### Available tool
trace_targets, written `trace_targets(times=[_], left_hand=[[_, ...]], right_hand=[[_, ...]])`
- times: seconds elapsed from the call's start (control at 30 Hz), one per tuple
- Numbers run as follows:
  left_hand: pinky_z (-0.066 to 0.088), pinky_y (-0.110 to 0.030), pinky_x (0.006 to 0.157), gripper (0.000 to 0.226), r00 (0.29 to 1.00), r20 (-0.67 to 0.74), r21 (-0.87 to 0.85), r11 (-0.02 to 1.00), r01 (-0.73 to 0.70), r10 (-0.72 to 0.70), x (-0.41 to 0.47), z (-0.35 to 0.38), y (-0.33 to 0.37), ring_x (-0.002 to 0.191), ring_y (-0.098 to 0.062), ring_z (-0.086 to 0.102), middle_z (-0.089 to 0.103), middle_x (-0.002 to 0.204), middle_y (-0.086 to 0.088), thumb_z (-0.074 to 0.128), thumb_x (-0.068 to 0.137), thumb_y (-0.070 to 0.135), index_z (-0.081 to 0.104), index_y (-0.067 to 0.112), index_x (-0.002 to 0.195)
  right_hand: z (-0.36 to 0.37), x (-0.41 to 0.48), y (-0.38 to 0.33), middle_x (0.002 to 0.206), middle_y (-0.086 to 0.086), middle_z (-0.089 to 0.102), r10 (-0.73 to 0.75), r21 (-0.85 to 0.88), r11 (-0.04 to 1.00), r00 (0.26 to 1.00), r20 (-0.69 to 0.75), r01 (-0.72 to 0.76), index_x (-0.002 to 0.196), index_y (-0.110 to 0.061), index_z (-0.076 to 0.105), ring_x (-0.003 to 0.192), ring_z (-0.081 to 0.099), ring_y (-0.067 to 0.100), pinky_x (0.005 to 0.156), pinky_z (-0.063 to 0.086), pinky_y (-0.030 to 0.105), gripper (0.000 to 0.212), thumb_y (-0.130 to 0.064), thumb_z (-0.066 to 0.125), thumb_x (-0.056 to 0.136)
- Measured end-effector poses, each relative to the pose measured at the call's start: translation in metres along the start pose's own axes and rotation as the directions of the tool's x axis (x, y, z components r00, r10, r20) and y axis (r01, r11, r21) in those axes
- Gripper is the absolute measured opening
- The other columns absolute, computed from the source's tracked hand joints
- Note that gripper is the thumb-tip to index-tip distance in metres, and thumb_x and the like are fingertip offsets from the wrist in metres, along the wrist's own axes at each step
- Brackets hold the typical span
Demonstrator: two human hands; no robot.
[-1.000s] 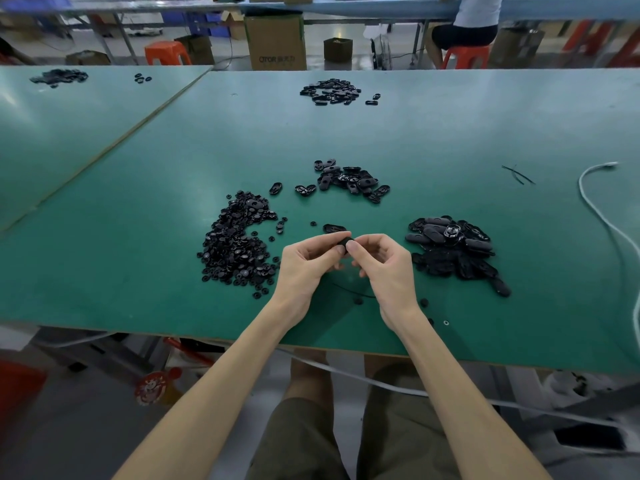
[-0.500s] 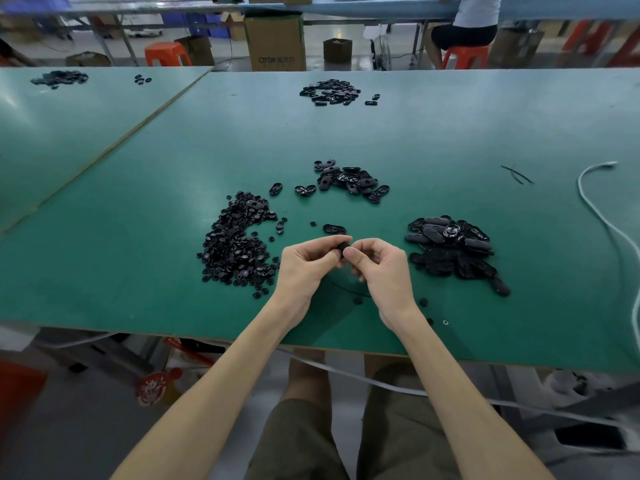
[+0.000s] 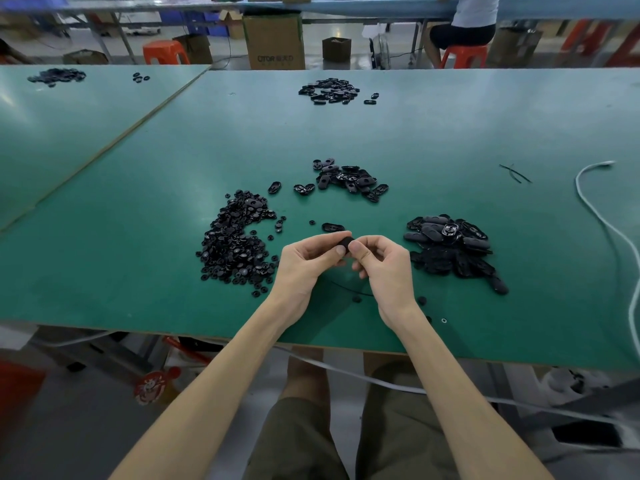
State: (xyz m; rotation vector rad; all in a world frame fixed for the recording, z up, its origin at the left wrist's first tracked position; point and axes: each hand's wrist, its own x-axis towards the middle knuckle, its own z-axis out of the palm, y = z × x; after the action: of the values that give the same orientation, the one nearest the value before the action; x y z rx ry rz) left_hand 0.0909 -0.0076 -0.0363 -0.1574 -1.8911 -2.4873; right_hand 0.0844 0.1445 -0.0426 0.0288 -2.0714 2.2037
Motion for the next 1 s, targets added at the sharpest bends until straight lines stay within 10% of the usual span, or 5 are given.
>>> trace_targets(times=[0.53, 0.8, 1.0], left_hand=[[0.055, -0.024, 0.080, 0.025, 0.998, -0.051, 0.135, 0.991, -0.024, 0.031, 0.000, -0.002, -0.003, 0.080, -0.015, 0.068, 0.079, 0.103, -0.011, 0.073, 0.090, -0.001, 0.079, 0.012, 0.111], [0.057, -0.028, 0.089, 0.021, 0.982, -0.035, 0.377, 0.912, -0.160, 0.186, 0.026, 0.029, 0.026, 0.098, -0.011, 0.074, 0.080, 0.100, 0.005, 0.073, 0.091, 0.003, 0.079, 0.017, 0.106], [0.058, -0.028, 0.092, 0.019, 0.975, 0.206, 0.541, 0.820, -0.188, 0.088, 0.057, 0.090, 0.038, 0.093, -0.011, 0.075, 0.080, 0.098, 0.004, 0.077, 0.088, 0.006, 0.080, 0.016, 0.105]], right_hand=[[0.002, -0.002, 0.002, 0.068, -0.006, 0.070, 0.003, -0.046, 0.999, 1.000, -0.001, -0.003, 0.089, -0.013, 0.071, 0.063, 0.060, 0.008, 0.059, 0.049, 0.023, 0.010, -0.017, 0.075, 0.096], [0.005, -0.001, -0.001, 0.085, 0.001, 0.071, 0.039, 0.037, 0.999, 0.994, -0.100, -0.035, 0.105, -0.014, 0.067, 0.069, 0.065, 0.005, 0.063, 0.052, 0.020, 0.008, -0.017, 0.061, 0.106], [0.009, 0.002, -0.009, 0.065, -0.001, 0.052, 0.060, 0.013, 0.998, 0.995, -0.077, -0.059, 0.085, 0.000, 0.058, 0.053, 0.046, 0.005, 0.056, 0.039, 0.024, 0.022, 0.008, 0.047, 0.103]])
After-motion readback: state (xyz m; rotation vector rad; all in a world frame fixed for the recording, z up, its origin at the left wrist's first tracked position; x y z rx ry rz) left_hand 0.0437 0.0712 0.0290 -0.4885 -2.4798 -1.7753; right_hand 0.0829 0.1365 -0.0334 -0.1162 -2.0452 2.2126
